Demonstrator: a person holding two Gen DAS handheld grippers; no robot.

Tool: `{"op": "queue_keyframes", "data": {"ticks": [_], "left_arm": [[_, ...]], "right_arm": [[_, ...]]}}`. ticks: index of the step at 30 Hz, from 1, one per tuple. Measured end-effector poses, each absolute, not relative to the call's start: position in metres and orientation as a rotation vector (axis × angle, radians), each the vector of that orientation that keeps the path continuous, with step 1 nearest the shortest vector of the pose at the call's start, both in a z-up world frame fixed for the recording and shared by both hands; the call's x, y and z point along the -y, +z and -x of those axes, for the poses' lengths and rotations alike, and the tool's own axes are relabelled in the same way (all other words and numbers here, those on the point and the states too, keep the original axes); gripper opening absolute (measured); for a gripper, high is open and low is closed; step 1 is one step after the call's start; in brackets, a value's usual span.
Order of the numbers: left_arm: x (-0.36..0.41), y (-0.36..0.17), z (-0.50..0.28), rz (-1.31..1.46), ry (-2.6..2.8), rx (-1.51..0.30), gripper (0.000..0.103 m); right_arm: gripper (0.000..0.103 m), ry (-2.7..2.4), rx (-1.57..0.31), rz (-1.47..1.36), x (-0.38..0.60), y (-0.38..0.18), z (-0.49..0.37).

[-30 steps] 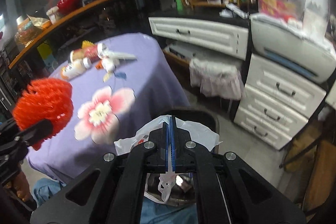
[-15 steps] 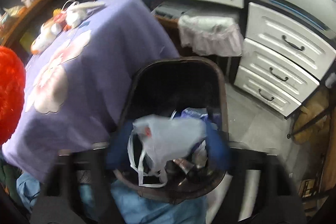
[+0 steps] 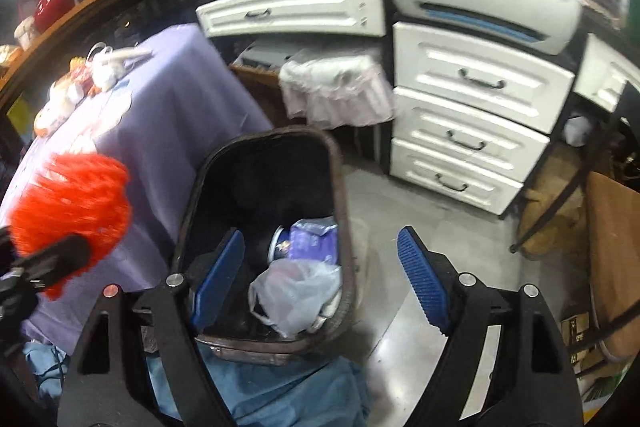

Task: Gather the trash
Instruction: 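Carry the bag into the bin and open the right tool while left carries net, then lower the orange mesh net into the black bin and open the left tool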

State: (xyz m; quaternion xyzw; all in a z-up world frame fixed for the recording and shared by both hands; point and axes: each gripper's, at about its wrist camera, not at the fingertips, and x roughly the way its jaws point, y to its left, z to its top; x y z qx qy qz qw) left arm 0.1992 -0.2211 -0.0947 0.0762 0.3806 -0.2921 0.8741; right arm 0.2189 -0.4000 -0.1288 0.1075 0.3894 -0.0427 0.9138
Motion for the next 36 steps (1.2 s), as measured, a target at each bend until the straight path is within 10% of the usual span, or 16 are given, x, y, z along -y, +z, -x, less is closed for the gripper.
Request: {"op": "queue_keyframes", "data": {"ticks": [16,23,36], "left_arm": [[0.246,-0.132,-0.220,-0.256,-0.584,-0.859,0.026],[0.243,-0.134,-0.224,-0.253,-0.564,-0.850,0.070],[0.226,-0.103,-0.207,-0.216,-0.554,-0.775,0.092]], "right_arm": [[0.080,-0.163,-0.727,-0.238,0.422,-0.108,-0.189],[0.081,-0.167,-0.744,-0.230,0.421,-0.111,-0.187],[0.081,-0.142,-0.749,-0.276,0.423,-0.113,-0.187]]}}
